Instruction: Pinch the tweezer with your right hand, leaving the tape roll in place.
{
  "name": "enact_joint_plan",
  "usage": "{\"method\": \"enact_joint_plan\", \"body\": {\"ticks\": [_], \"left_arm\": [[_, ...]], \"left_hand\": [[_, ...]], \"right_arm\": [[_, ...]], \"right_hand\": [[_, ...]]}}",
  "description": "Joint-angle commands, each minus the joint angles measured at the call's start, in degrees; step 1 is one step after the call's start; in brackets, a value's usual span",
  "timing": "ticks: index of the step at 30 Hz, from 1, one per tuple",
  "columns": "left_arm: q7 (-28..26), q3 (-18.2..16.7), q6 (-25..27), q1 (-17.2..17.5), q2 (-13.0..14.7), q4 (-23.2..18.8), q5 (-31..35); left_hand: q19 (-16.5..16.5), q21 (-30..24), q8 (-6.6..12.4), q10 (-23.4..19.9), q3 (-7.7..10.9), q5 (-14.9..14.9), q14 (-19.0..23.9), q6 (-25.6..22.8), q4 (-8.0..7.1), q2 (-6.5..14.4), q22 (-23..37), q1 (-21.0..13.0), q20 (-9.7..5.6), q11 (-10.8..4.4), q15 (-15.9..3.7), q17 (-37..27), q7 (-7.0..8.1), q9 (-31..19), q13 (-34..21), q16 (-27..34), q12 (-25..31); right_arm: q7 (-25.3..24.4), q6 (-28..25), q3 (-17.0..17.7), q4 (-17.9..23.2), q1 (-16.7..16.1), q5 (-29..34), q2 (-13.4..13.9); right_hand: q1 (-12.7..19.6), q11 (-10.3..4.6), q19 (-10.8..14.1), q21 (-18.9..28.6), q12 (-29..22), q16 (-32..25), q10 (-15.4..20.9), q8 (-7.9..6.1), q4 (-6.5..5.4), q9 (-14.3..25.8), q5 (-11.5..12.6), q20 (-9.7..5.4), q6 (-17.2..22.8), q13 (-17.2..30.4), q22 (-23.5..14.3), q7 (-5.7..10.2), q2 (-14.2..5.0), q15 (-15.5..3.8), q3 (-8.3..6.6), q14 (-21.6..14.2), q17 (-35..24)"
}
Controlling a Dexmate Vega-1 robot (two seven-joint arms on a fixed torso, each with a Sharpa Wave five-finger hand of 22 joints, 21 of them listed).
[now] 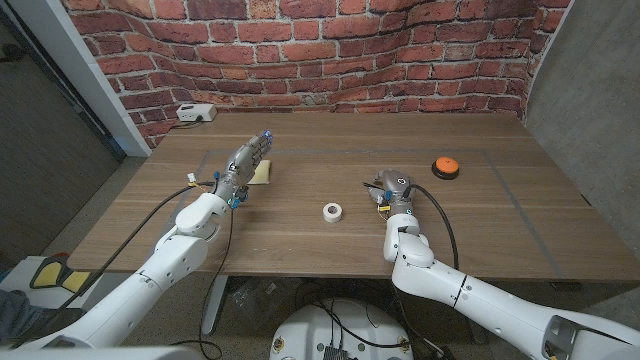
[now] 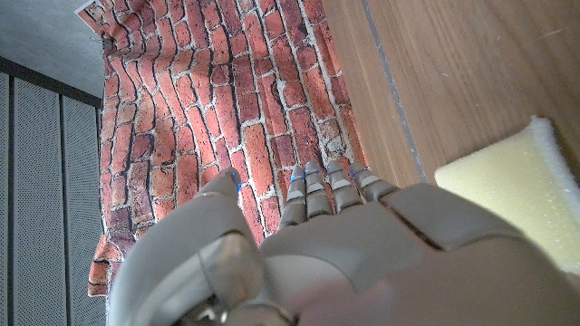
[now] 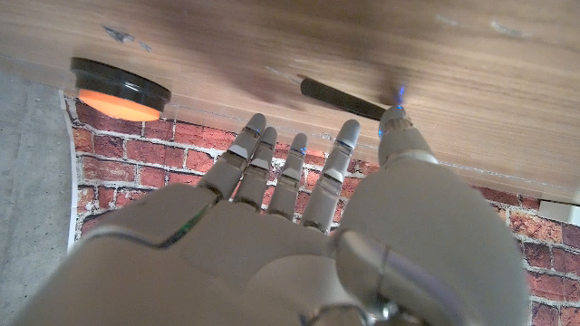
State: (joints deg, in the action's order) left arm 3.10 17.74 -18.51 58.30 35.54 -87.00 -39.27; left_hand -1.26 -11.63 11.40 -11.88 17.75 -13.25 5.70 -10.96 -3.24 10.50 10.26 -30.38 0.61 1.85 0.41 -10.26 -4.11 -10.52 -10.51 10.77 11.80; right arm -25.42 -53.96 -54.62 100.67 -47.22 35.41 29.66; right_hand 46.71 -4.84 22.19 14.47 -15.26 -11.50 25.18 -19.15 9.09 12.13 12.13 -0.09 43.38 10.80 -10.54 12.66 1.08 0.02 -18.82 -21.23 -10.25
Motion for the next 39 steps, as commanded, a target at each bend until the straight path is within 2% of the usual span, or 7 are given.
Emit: {"method": "enact_joint_plan", "body": {"ticks": [1, 18, 39], "left_arm": [[-0.29, 0.08, 0.25, 0.22, -0.06, -0.24, -0.05], [-0.21, 0.11, 0.14, 0.3, -0.12, -0.27, -0.1], [-0.03, -0.13, -0.21, 1.1, -0.25, -0.22, -0.73]], "left_hand": [[-0.39, -0.09, -0.03, -0.05, 0.47, 0.05, 0.17, -0.41, 0.03, -0.02, 0.17, -0.21, 0.34, -0.45, -0.07, -0.2, 0.07, -0.11, -0.35, -0.08, -0.17], [-0.43, -0.11, -0.1, -0.2, 1.11, 0.27, 0.16, -0.38, -0.13, -0.16, 0.18, -0.17, 0.55, -0.48, -0.22, -0.21, 0.15, -0.12, -0.36, -0.08, -0.14], [-0.62, -0.09, -0.13, -0.05, 1.74, 0.51, 0.08, -0.44, -0.33, -0.32, 0.19, -0.04, 0.78, -0.37, -0.23, -0.21, 0.24, -0.12, -0.36, -0.1, -0.22]], "right_arm": [[-0.47, 0.32, -0.71, -0.71, 0.45, -0.8, 0.03], [-0.95, 0.26, -1.3, -1.82, 0.63, -1.41, 0.12], [-4.06, 1.92, -1.47, -4.15, 0.07, -1.04, -0.37]], "right_hand": [[0.92, -0.2, 0.96, 0.14, -0.38, -0.13, 0.81, -0.46, -0.02, 0.13, 0.48, -0.06, 0.79, 0.22, -0.12, 0.02, 0.24, -0.1, -0.65, -0.9, -0.27], [3.31, -1.55, 1.77, 0.16, -0.65, -0.09, 2.39, -1.14, 0.51, 0.16, 0.66, -0.22, 3.37, 0.17, -0.12, 0.05, -0.31, -0.93, -1.69, -2.67, -0.22], [4.23, -2.43, 4.16, 0.73, -0.88, -0.21, 4.31, -2.24, 0.07, 0.22, 0.62, -1.08, 7.21, 0.11, -0.17, 0.13, -0.31, -2.45, -1.94, -5.41, -0.33]]}}
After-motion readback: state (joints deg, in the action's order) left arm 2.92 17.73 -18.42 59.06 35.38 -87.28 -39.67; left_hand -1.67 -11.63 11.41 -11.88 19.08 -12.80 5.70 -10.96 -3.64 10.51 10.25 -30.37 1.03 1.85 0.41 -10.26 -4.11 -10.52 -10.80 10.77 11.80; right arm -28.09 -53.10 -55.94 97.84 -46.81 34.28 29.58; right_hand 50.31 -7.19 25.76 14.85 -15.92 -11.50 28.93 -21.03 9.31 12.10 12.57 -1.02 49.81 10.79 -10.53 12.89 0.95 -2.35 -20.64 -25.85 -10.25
